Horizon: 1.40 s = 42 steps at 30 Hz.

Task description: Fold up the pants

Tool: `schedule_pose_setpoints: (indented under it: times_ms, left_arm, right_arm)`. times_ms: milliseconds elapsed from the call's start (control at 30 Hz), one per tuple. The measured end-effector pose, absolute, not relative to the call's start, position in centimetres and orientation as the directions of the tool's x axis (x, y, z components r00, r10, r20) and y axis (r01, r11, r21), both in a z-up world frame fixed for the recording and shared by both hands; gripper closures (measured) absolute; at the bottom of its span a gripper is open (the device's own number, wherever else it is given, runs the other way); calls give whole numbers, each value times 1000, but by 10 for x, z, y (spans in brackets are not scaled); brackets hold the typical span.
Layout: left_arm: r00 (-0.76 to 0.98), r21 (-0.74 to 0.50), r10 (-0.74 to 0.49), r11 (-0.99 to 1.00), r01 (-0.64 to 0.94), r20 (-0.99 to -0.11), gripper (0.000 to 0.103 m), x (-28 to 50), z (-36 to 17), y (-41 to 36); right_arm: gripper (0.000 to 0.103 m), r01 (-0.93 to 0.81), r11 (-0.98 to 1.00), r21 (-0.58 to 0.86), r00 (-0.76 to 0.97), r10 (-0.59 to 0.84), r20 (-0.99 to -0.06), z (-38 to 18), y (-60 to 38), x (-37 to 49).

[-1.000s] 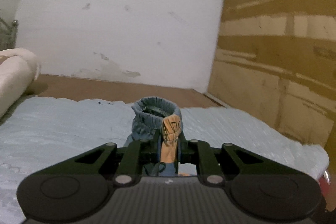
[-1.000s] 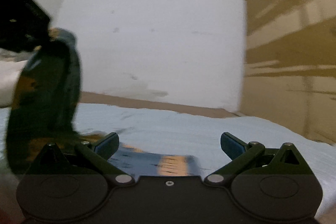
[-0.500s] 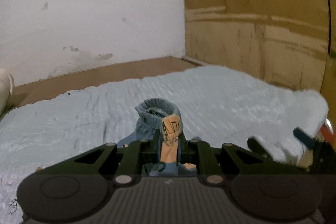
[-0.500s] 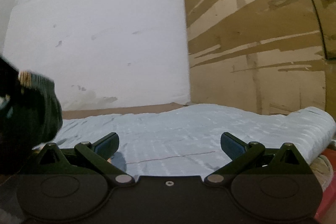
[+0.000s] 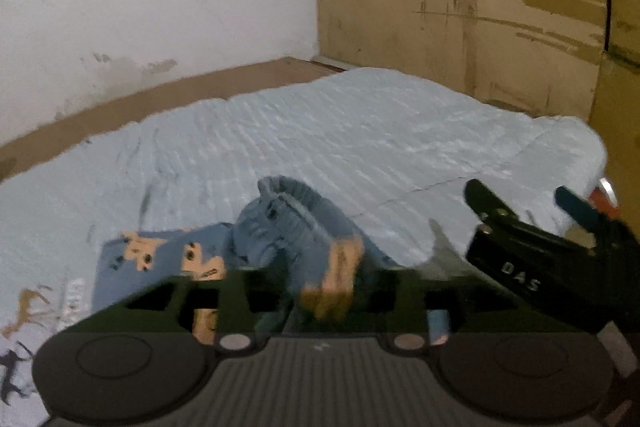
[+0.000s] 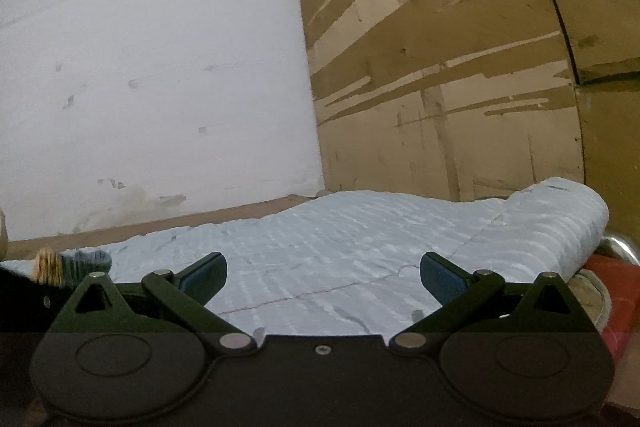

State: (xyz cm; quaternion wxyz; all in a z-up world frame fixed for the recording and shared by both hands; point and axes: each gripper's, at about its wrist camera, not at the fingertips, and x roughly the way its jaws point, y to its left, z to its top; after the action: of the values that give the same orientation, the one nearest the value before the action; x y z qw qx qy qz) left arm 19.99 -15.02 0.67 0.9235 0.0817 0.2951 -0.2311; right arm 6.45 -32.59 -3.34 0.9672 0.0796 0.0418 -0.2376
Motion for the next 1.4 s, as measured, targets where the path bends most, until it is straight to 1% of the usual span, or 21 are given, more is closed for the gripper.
schedule_pose_setpoints:
  times_ms: [33,100,167,267,333,433,533,633,767,933,1033,1100,1200,1333,1400]
  left_arm:
    - [711,-5,-394,876,482,-583,44,200,7,-149]
    - [703,-21,-413,870,493,-579,42,199,9,-148]
    - [706,-19,-411,871,492,-576,36,198,11,-147]
    - [724,-32,-400,885,465,-562,25,198,19,-138]
    - [756,-34,-366,909,416,-543,11,197,27,-126]
    - [808,-36,-285,950,311,-516,3,197,39,-102]
    - [843,-29,-202,976,216,-499,1,197,49,-76]
    - [864,-12,-120,991,131,-488,1,197,51,-49]
    - [856,-5,-23,1000,24,-517,1,200,37,-18]
    - [812,-68,-3,997,-46,-584,1,202,2,10]
    - [793,-124,-27,990,-61,-609,1,198,-15,21]
    - [782,-145,-48,988,-54,-621,1,194,-26,26]
    - [793,-149,-63,988,-36,-606,1,183,-34,29]
    - [801,-158,-77,987,-23,-594,1,174,-36,28]
    - [803,-160,-81,987,-18,-590,1,173,-36,26]
  right_arm:
    - [1,471,872,138,881,-456,-123,-33,-328,65]
    - [1,479,866,146,877,-463,-131,-33,-330,66]
    - [1,483,863,150,874,-467,-134,-34,-331,66]
    - [1,483,864,146,874,-466,-133,-34,-330,67]
    - [1,477,867,145,878,-460,-132,-34,-329,67]
    - [1,461,876,143,886,-446,-126,-36,-326,67]
    - [1,442,886,139,895,-428,-124,-37,-323,67]
    - [1,416,899,135,908,-402,-118,-37,-320,68]
    - [1,363,923,125,930,-352,-102,-38,-312,69]
    - [1,265,958,107,963,-258,-77,-39,-299,70]
    - [1,186,979,84,981,-180,-65,-38,-289,70]
    - [1,134,989,63,989,-129,-74,-34,-280,70]
    - [1,68,996,58,991,-61,-123,-24,-266,70]
    - [1,38,991,125,954,1,-300,-19,-256,76]
    - [1,43,982,182,936,24,-351,-17,-257,76]
